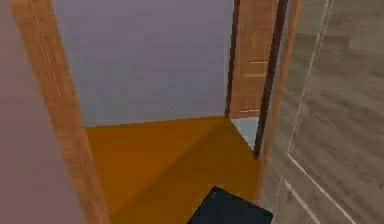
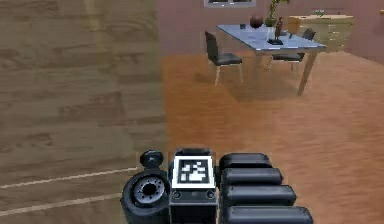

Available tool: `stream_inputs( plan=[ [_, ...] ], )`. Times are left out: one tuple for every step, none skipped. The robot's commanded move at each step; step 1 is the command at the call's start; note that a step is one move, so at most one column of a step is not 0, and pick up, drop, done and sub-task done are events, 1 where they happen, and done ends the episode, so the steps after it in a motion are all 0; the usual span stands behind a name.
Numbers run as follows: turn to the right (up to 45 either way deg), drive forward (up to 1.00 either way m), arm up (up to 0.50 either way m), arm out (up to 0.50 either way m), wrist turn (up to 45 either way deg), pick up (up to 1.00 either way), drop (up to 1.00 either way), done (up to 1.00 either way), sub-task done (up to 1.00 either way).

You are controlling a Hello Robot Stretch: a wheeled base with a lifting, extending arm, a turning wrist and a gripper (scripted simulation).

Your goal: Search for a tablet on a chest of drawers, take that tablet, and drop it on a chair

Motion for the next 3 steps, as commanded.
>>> stream_inputs(
  plan=[
    [0.0, 1.0, 0.0, 0.0, 0.0, 0.0, 0.0, 0.0, 0.0],
    [12.0, 0.0, 0.0, 0.0, 0.0, 0.0, 0.0, 0.0, 0.0],
    [0.0, 0.1, 0.0, 0.0, 0.0, 0.0, 0.0, 0.0, 0.0]
  ],
)
